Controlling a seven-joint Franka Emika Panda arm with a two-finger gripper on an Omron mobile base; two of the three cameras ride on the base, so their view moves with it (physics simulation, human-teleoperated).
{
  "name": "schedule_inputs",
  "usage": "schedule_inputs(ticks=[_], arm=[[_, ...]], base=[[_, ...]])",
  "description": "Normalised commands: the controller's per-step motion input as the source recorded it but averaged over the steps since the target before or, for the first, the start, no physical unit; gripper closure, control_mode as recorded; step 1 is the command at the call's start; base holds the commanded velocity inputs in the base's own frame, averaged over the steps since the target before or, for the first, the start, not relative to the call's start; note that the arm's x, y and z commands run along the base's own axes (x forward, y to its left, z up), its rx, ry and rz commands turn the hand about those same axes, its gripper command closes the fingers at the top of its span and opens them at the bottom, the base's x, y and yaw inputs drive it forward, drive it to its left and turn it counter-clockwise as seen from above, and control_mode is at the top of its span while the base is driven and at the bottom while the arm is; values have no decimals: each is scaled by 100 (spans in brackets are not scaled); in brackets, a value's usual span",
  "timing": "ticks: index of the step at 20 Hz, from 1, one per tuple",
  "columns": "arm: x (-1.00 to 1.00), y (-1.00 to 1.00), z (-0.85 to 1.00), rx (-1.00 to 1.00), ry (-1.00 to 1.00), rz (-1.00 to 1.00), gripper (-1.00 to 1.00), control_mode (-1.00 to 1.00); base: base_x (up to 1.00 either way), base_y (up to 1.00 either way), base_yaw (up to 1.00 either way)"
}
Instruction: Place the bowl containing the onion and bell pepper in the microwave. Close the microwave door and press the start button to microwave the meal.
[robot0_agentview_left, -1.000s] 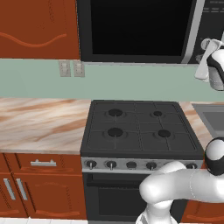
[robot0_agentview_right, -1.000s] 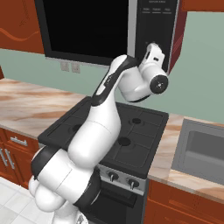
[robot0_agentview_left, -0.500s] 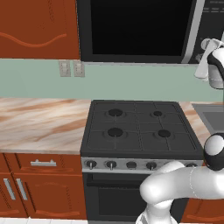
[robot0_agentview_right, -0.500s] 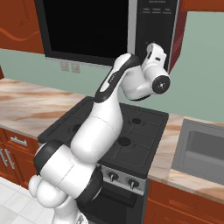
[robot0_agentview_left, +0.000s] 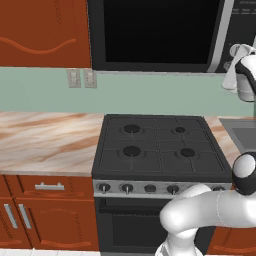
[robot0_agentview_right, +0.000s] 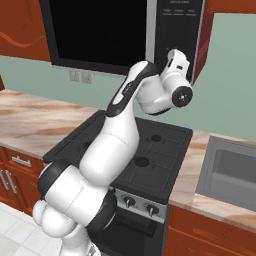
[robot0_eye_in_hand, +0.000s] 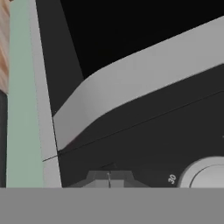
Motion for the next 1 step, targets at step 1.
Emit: schedule_inputs(ticks=[1], arm=[[38, 0, -16, 0, 0, -12, 100, -100]], base=[[0, 0, 0]])
